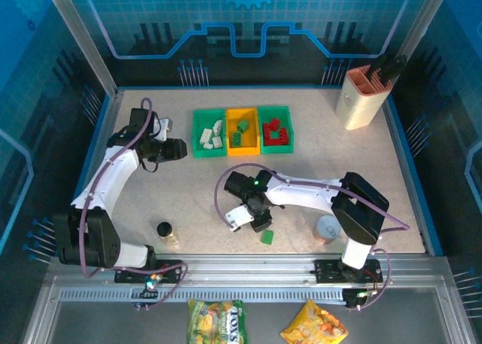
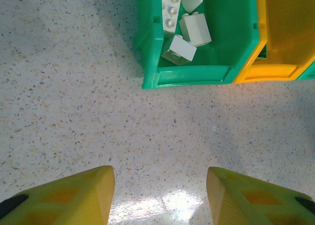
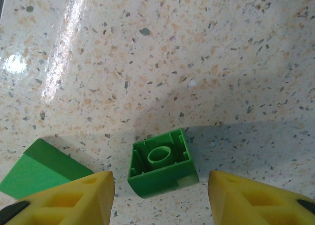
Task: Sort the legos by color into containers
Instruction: Pick up the lego from the bottom-center of the table.
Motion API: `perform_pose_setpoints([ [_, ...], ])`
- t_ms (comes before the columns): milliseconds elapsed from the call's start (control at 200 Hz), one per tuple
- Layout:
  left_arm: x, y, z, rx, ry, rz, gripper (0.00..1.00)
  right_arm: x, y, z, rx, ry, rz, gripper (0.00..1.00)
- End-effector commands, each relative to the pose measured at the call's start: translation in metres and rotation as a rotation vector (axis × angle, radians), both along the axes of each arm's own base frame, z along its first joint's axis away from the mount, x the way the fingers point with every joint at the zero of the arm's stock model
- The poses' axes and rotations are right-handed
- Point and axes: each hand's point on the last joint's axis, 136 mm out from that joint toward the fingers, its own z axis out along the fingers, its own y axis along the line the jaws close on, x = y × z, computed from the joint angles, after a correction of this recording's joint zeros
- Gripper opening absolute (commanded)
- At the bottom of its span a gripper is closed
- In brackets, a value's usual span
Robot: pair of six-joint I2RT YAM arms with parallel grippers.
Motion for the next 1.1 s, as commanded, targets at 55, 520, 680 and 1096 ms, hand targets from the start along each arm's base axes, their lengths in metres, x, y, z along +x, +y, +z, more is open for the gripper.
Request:
perform_pose_setpoints([
  [55,-0.005,0.004,0.004,0.003,-0.012,0.003,0.53,-0.002,0.003,-0.007,-0.016,-0.004,0.049,0.54],
  [520,-0.006,0.004,0.003,0.006,-0.008,0.002,0.53,-0.007,-0.002,-0.023,-0.074,0.036,0.052,0.46],
  [680,-0.006,0.004,0.003,0.007,-0.009,0.003,0.53,-0.007,-0.002,-0.024,-0.076,0.036,0.05,0.43],
  [1096,-0.006,0.004,0.002,0.007,-0.006,0.002,0.53,-0.007,0.001,-0.011,-0.042,0.043,0.017,0.38],
])
